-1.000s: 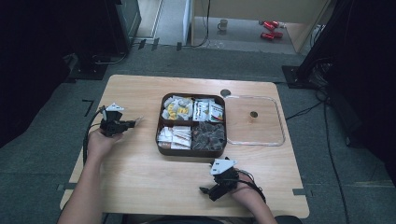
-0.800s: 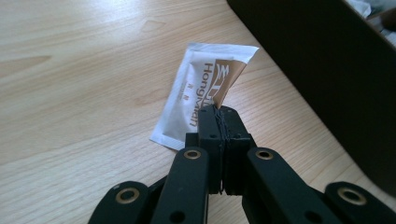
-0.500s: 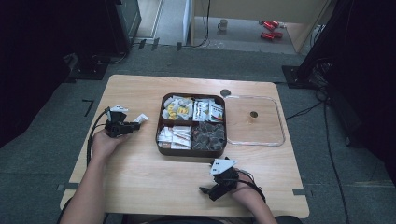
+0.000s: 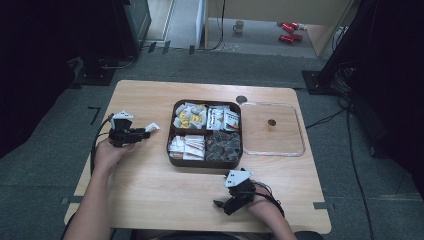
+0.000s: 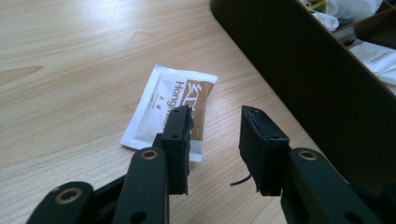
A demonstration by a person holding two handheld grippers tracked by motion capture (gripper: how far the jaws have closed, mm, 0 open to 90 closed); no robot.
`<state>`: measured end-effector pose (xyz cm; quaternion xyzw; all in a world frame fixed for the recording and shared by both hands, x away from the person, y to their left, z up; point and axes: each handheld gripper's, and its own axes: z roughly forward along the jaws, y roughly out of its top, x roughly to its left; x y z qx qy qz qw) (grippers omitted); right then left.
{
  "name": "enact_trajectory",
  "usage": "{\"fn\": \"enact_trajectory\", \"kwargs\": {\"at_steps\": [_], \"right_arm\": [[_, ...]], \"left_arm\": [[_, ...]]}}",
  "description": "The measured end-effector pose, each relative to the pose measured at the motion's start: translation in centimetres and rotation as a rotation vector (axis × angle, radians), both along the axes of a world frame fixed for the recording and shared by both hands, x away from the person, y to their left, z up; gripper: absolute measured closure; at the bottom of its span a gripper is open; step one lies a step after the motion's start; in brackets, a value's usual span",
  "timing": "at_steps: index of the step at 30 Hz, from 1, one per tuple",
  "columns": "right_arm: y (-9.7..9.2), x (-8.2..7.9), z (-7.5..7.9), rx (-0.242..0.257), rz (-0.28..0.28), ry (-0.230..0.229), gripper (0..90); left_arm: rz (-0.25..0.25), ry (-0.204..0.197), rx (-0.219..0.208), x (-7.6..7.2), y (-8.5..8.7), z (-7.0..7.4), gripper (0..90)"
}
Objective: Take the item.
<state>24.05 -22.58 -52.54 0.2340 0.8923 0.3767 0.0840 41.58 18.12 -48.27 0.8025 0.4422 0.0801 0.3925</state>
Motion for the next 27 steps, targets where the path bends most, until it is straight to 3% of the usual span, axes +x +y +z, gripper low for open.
{"fn": "enact_trajectory", "kwargs": {"at_steps": [15, 21, 27], "right_arm": [[0.0, 0.0, 0.0, 0.0, 0.0, -0.001, 0.0], [0.0, 0.0, 0.0, 0.0, 0.0, -0.001, 0.0], [0.0, 0.0, 0.0, 0.0, 0.0, -0.001, 0.0]], "left_arm": [[0.019, -0.101, 0.014, -1.9, 1.4, 1.0, 54.5], [0.049, -0.097, 0.031, -2.0, 2.4, 0.8, 53.0], [0.07, -0.093, 0.022, -2.3, 3.5, 0.4, 47.9]]}}
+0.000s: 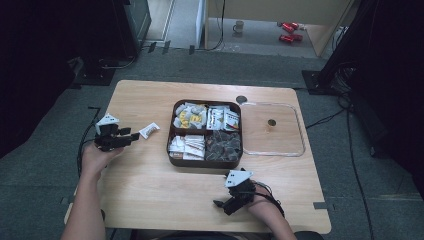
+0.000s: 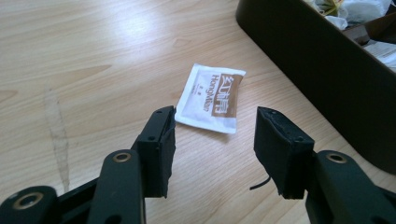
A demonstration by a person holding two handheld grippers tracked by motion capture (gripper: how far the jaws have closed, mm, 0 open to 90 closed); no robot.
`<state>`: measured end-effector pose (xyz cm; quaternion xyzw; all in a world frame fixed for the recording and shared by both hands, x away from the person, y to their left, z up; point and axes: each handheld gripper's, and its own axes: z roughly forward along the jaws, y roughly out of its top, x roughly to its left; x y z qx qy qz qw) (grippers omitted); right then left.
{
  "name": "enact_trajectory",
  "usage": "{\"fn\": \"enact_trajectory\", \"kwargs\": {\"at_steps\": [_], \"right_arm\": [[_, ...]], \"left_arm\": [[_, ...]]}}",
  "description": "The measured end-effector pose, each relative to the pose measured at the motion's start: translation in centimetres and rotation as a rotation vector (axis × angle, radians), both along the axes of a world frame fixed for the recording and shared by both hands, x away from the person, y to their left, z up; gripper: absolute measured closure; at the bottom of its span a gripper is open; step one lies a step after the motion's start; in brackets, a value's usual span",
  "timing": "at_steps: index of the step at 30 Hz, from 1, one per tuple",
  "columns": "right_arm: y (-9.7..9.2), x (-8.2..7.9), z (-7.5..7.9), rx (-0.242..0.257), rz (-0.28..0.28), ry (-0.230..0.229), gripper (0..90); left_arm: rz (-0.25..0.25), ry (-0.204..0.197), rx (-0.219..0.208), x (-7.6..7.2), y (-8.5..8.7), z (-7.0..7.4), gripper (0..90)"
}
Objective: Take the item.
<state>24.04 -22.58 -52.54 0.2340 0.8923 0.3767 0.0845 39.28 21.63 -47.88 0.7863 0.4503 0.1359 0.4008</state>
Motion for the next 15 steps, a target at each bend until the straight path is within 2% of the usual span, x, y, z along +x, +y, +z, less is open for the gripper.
{"fn": "enact_trajectory", "kwargs": {"at_steps": [5, 7, 10, 15], "right_arm": [[0.0, 0.0, 0.0, 0.0, -0.001, 0.0, 0.0], [0.0, -0.1, 0.0, -0.001, -0.002, -0.001, 0.0], [-0.1, -0.1, 0.0, -0.001, -0.005, -0.001, 0.0], [-0.1, -0.2, 0.0, -0.001, -0.005, -0.001, 0.0]], "left_arm": [[0.041, 0.004, 0.022, -0.2, 1.0, -0.7, 46.0], [0.058, -0.005, 0.017, -0.4, 1.4, -1.2, 44.8], [0.087, 0.002, 0.039, -0.3, 1.8, -1.9, 44.4], [0.107, -0.007, 0.081, -0.2, 2.1, -2.4, 42.7]]}}
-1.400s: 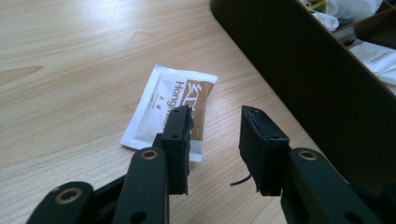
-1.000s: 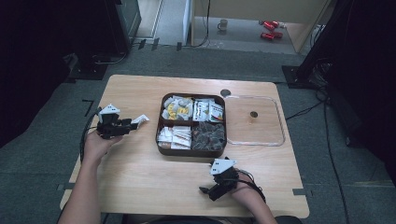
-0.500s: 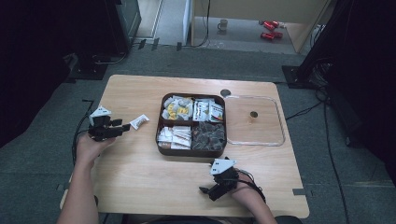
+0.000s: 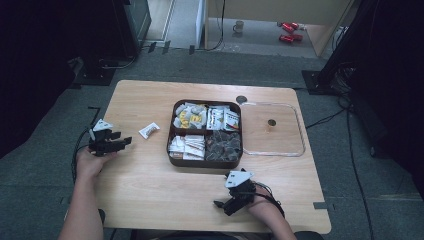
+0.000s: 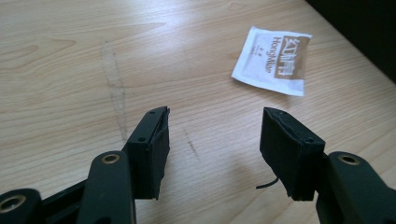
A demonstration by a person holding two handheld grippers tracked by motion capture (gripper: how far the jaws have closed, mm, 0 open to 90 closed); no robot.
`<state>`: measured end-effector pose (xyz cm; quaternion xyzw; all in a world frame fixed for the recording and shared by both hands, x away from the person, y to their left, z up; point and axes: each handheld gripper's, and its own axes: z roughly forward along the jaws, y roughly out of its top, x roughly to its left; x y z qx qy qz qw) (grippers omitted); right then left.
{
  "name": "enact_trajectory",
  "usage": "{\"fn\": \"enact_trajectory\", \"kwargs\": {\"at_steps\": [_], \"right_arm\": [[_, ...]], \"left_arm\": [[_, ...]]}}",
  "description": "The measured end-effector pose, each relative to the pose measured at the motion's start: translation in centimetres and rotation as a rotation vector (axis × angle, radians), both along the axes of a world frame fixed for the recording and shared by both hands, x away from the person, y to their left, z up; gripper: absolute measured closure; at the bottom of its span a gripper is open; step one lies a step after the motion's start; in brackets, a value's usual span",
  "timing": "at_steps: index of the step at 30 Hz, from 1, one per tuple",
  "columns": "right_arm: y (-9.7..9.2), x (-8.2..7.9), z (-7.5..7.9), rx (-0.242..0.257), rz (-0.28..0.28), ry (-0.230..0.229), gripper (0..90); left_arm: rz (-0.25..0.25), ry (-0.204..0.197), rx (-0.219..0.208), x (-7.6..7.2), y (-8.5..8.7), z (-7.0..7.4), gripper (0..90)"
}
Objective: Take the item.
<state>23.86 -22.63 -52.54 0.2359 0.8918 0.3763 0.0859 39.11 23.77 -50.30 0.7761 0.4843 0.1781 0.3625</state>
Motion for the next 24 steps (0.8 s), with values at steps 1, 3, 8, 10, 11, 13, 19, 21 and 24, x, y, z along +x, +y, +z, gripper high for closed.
{"fn": "enact_trajectory", "kwargs": {"at_steps": [1, 3, 8, 10, 11, 13, 19, 21, 24], "right_arm": [[0.0, 0.0, 0.0, 0.0, 0.0, 0.0, 0.0], [0.0, 0.0, 0.0, 0.0, 0.0, -0.001, 0.0], [0.0, -0.1, 0.0, 0.0, 0.0, -0.001, 0.0], [0.0, -0.1, 0.0, 0.0, 0.001, -0.002, 0.0], [0.0, -0.1, 0.0, 0.0, 0.001, -0.001, 0.0], [0.0, -0.1, 0.0, 0.0, 0.001, -0.002, 0.0], [0.0, -0.1, 0.0, 0.0, -0.001, 0.0, 0.0], [0.0, -0.1, 0.0, -0.001, 0.0, -0.001, 0.0], [0.0, -0.1, 0.0, 0.0, 0.001, -0.001, 0.0]], "left_arm": [[0.005, 0.003, 0.005, 0.0, 0.1, -0.1, 42.6], [0.009, 0.017, 0.017, 0.1, 0.2, -0.4, 42.7], [0.019, -0.013, 0.054, 0.1, 0.4, -0.9, 40.9], [0.04, -0.046, 0.057, -0.1, 0.5, -1.3, 34.2], [0.048, -0.044, 0.056, 0.0, 0.5, -1.3, 34.0], [0.054, -0.044, 0.059, -0.1, 0.5, -1.3, 33.8], [0.063, -0.039, 0.06, -0.1, 0.4, -1.3, 29.0], [0.07, -0.038, 0.06, -0.1, 0.3, -1.3, 27.8], [0.081, -0.035, 0.063, -0.1, 0.2, -1.3, 25.7]]}}
